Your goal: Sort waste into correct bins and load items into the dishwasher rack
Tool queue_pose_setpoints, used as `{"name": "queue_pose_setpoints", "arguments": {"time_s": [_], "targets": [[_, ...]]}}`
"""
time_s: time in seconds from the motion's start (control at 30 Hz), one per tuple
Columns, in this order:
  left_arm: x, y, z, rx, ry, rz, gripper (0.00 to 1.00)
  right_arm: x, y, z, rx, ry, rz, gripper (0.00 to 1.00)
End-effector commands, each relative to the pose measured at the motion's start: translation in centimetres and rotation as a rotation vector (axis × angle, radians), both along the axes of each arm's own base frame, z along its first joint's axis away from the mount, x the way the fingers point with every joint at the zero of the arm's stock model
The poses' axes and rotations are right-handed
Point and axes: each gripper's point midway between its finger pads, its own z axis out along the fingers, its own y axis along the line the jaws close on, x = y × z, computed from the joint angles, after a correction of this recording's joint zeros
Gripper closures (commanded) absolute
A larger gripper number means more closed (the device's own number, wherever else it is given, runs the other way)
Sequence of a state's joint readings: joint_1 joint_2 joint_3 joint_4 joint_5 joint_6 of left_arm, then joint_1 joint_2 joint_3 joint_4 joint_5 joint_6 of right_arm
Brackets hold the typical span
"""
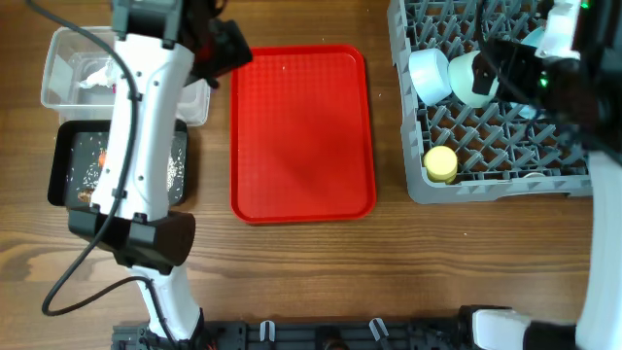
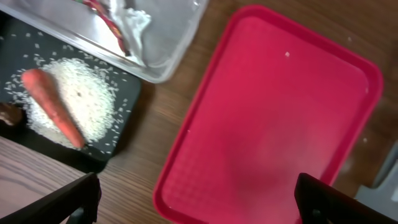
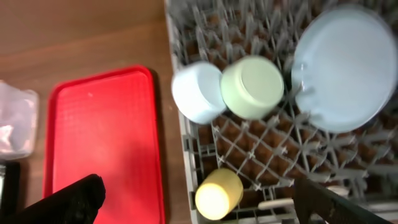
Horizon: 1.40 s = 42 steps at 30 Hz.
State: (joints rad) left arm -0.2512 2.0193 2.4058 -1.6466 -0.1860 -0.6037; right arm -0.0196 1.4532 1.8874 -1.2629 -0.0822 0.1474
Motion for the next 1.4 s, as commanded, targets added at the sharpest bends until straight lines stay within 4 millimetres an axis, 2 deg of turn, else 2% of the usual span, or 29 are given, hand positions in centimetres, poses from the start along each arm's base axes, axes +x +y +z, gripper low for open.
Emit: {"name": "queue_pose_setpoints", "arguments": {"time_s": [0.0,0.1,0.2,0.33,0.53,0.67,1.13,1.27,1.37], "targets": [[-0.7,-2.2,1.0,-0.021,-0.032,-0.02,0.0,-2.0,0.3,3.2,-0.058,-0.11,0.063,0.0],[-0.5,-3.3,1.1,-0.028,-0.048,-0.045,0.0,-2.8,0.3,4.2,-0.076,-0.144,0.075,0.0],[-0.3,-3.7,1.2,-0.032,-0.062,-0.054,0.0,-3.3,0.3,4.3,-0.072,-0.142,0.073,0.0],[0.4,-4.0,1.5,-0.043,-0.093,-0.054,0.0,-4.3,0.3,2.8,-0.069,-0.066,0.075,0.0],[0.4,-4.0,1.5,-0.043,-0.093,-0.054,0.0,-5.8,0.4,0.8,-0.06,0.044,0.077,0.0],[0.4,-4.0,1.5,-0.043,-0.093,-0.054,0.0,-5.8,1.3,0.9,0.008,0.044,0.087,0.0],[0.4,-4.0,1.5,-0.043,-0.093,-0.054,0.0,-5.5,1.4,0.5,0.035,0.061,0.057,0.0],[0.4,-4.0,1.5,-0.043,-0.093,-0.054,0.0,-5.1,1.1,0.0,0.021,0.077,0.048,0.0],[0.4,-4.0,1.5,-0.043,-0.093,-0.054,0.0,-4.0,0.6,0.6,-0.002,0.011,0.031,0.0]]}}
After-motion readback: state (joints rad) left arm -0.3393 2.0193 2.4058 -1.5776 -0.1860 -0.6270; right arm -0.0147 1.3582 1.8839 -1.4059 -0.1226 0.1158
